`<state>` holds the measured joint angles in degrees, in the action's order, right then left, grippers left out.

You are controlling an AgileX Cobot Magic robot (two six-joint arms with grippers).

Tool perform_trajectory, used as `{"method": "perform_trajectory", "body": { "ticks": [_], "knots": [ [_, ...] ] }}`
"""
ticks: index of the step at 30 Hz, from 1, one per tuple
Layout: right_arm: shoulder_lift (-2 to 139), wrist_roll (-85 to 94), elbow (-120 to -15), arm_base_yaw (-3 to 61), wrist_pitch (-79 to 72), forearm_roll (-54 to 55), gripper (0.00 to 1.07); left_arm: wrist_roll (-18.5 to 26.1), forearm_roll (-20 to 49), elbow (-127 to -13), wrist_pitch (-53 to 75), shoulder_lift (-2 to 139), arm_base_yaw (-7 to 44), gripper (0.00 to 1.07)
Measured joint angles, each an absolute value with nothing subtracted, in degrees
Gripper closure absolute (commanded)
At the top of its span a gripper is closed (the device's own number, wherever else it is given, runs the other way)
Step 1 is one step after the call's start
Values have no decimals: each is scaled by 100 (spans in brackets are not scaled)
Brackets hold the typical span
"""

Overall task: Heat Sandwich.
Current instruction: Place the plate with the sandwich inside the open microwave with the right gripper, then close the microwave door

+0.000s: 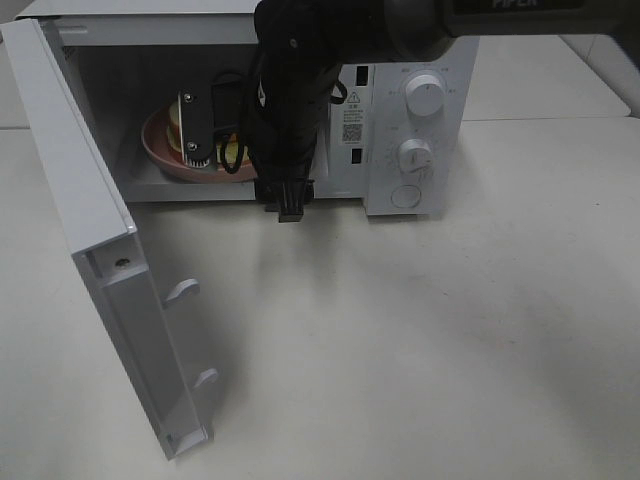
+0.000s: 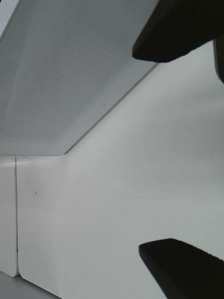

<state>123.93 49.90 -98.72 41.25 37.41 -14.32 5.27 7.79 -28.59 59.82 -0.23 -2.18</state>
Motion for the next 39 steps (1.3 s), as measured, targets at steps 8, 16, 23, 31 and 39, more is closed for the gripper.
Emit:
{"method": "perform_trajectory", "body": {
  "ticks": [8, 16, 23, 31, 39],
  "knots": [
    [11677, 4968, -8772, 4125, 3048, -1438, 31, 527, 779, -2859, 5982, -23, -218, 10],
    [10680, 4962, -7311, 4125, 2194, -1450, 31, 527, 779, -2859, 5982, -23, -218, 10],
    [9975, 4790, -6480, 4125, 1988, -1450, 31, 527, 779, -2859, 5982, -23, -218, 10],
    [9213, 4028, -5615, 4125, 1977, -1450, 31, 527, 779, -2859, 5982, -23, -218, 10],
    [8388, 2945, -4796, 4125, 1977, -1450, 31, 527, 779, -2859, 5982, -23, -218, 10]
  ]
}}
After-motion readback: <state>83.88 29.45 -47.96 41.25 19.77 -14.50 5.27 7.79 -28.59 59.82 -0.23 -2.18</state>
